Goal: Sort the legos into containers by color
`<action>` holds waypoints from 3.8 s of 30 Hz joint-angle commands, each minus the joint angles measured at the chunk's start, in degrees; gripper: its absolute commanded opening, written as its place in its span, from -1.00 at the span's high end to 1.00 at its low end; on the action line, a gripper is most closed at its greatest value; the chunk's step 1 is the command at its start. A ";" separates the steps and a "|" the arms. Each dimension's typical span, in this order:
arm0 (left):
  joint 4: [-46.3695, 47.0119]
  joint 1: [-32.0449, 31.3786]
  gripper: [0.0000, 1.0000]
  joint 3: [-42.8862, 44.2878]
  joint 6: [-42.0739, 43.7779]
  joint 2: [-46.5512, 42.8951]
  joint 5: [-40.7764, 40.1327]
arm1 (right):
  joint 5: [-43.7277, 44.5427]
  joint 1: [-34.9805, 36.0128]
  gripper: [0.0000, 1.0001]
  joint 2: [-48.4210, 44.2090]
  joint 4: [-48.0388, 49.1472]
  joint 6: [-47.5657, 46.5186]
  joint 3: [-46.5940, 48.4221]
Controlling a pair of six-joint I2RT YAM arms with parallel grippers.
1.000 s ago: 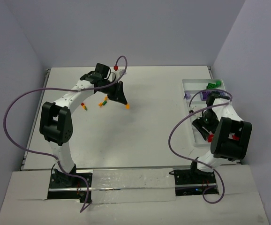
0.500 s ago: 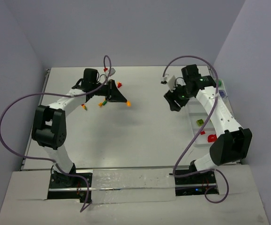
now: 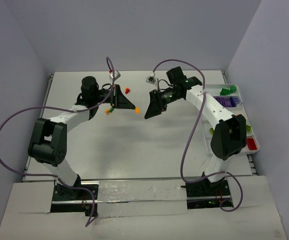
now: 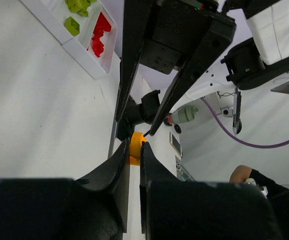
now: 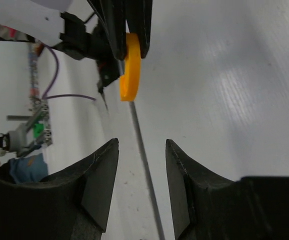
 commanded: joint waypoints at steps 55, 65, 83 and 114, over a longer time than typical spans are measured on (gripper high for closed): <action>-8.92 -4.44 0.99 3.72 11.26 -3.56 -0.25 | -7.46 2.59 0.45 4.54 2.71 4.63 5.52; -28.97 -4.34 -0.42 7.46 26.20 -3.73 -5.19 | -5.53 0.44 1.00 2.25 3.94 5.54 4.27; -52.84 -3.12 -0.98 20.47 46.74 -3.99 -60.96 | 46.56 -43.85 1.00 -5.87 -5.88 -20.95 -6.17; -59.40 1.71 -0.98 24.06 53.19 2.21 -58.43 | 63.43 -47.42 0.48 23.55 0.53 -17.04 12.12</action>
